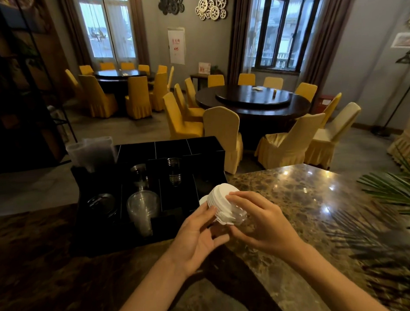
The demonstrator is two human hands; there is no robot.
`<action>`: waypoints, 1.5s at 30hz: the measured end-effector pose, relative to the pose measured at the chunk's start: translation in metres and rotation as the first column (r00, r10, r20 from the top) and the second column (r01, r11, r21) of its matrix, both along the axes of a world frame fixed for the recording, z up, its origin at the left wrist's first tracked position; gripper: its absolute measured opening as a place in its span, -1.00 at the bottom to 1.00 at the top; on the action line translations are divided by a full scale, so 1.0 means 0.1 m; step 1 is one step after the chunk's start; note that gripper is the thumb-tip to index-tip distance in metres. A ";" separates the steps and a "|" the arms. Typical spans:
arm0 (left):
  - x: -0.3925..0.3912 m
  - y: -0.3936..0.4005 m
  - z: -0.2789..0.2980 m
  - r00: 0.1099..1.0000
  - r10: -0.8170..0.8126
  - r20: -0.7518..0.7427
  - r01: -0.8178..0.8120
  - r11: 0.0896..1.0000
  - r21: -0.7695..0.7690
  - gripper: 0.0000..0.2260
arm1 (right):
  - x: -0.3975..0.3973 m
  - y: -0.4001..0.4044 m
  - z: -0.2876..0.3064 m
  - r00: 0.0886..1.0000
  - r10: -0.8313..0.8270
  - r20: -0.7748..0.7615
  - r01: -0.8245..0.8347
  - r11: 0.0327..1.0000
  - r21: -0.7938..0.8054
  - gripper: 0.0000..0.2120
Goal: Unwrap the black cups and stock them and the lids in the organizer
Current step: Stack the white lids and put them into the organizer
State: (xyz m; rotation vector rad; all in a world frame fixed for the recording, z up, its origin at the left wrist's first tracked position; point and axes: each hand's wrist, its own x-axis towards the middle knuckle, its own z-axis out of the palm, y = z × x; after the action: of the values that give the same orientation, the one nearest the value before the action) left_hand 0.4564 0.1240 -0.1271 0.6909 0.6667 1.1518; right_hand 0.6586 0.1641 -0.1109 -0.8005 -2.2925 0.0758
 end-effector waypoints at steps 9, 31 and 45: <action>0.11 0.30 -0.12 0.962 0.130 0.239 -0.073 0.970 -0.234 -0.60 | -0.06 0.54 0.05 0.980 -0.103 0.168 0.097 0.994 0.042 -0.37; 0.30 0.40 -0.74 0.750 0.294 0.593 -0.026 0.908 -0.419 -0.43 | -0.45 1.00 -0.25 0.880 -0.096 0.466 0.065 0.995 0.081 -0.42; 0.33 0.38 -1.00 0.734 0.373 0.567 -0.037 0.856 -0.516 -0.34 | -0.54 1.00 -0.56 0.816 -0.156 0.557 0.148 0.987 0.060 -0.51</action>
State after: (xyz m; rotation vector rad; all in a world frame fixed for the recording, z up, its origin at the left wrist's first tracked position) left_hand 0.4892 0.1618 -0.2274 -0.2408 0.3932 1.2731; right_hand 0.6048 0.2638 -0.1669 -1.1111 -2.7563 -0.2888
